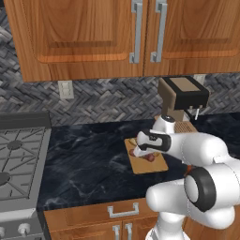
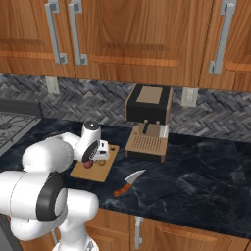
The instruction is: Retrieve the sausage and cheese from the fridge and place them on the cutting board on the counter.
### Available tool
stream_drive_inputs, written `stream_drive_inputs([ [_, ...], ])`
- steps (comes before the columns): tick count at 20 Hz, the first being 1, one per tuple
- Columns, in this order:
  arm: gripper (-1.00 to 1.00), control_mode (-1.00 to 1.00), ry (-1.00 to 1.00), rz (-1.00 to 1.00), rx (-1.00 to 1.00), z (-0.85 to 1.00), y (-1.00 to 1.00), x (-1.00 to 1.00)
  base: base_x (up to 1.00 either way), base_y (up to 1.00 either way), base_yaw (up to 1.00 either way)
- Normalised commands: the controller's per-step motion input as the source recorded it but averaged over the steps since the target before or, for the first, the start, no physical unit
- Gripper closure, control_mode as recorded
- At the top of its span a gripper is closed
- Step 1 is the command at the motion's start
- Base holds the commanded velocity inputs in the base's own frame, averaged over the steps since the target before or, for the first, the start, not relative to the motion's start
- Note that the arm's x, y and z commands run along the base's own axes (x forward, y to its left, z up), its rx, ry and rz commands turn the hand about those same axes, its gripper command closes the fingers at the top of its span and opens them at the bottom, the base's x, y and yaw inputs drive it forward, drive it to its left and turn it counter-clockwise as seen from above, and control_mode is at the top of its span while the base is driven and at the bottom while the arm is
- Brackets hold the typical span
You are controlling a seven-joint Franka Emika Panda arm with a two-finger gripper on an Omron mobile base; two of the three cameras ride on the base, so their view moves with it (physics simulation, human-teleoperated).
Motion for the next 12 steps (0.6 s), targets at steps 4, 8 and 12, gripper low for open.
stream_drive_inputs([
  [4, 1.00, -1.00, 0.00, 0.00, 0.00, -0.37, 0.09, -0.09, 0.00, 0.00, 0.00],
  [8, -1.00, -1.00, 0.00, 0.00, -0.01, -0.27, 0.02, -0.23, 0.00, 0.00, 0.00],
  [12, -1.00, -1.00, -0.02, 0.00, -0.01, -0.01, 0.00, -0.34, 0.00, 0.00, 0.00],
])
